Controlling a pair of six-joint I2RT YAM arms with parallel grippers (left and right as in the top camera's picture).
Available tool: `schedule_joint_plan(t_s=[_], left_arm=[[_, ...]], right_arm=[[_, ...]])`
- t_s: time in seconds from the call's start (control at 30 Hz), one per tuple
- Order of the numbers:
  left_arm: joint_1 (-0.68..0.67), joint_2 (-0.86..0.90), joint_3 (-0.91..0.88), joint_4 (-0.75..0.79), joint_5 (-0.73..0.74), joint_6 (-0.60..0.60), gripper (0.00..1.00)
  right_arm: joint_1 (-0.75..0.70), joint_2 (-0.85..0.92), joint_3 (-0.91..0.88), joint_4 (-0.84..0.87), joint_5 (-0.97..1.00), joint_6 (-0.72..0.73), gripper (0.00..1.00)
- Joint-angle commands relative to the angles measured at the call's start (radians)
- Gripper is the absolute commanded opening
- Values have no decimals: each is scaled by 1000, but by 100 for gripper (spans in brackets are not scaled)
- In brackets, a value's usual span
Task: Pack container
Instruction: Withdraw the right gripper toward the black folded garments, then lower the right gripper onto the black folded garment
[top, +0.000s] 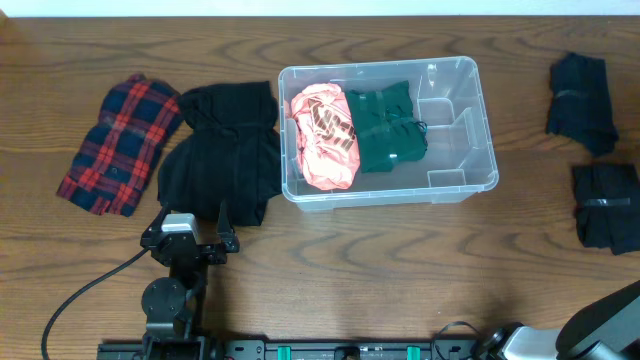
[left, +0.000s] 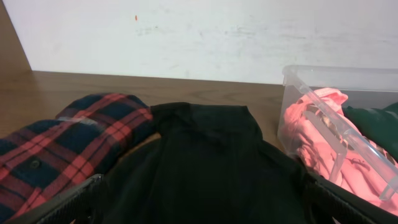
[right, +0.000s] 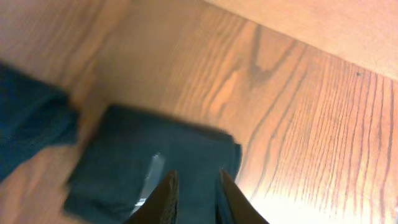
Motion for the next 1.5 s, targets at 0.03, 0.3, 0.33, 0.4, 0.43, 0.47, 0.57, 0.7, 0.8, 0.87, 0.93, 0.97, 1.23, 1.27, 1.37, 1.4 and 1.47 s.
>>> schedule_joint_plan(t_s=[0.03,0.3,0.33,0.4,0.43,0.47,0.57,0.7,0.8,0.87,0.93,0.97,1.23,1.27,1.37,1.4,1.47], left_arm=[[-6,-5,-21,-33,-24,-16,98],[-6,-5,-21,-33,-24,-16,98],[-6,-5,-21,-33,-24,-16,98],[-6,-5,-21,-33,-24,-16,98],[-6,-5,-21,-33,-24,-16,98],[-6,-5,-21,-33,-24,-16,98],[-6,-5,-21,-33,-24,-16,98],[-6,-5,-21,-33,-24,-16,98],[-6,-5,-21,-33,-24,-16,98],[-6,-5,-21,-33,-24,-16,98],[-6,-5,-21,-33,-24,-16,98],[-6,-5,-21,-33,-24,-16,98],[-6,-5,-21,-33,-24,-16,98],[-6,-5,-21,-33,-24,-16,98],[-6,-5,-21,-33,-24,-16,98],[-6,-5,-21,-33,-24,-16,98],[-6,-5,-21,-33,-24,-16,98]], right_arm=[[-72,15,-107,120,-5,1,16],[-73,26,-176,288,-359,-252,15],[-63,26,-176,311,-373,-278,15],[-45,26,-176,356,-409,-325,19],[-34,26,-176,378,-440,-350,23],[-22,26,-176,402,-477,-372,28],[19,33,-176,481,-534,-408,43],[75,61,-176,610,-533,-470,67],[111,91,-176,677,-534,-543,88],[129,115,-176,711,-529,-591,96],[142,146,-176,748,-524,-619,97],[144,159,-176,763,-521,-621,96],[150,319,-176,893,-533,-729,99],[151,337,-176,914,-533,-741,99],[151,389,-175,1001,-526,-752,99],[151,405,-175,1034,-525,-751,99],[151,436,-173,1092,-521,-734,99]])
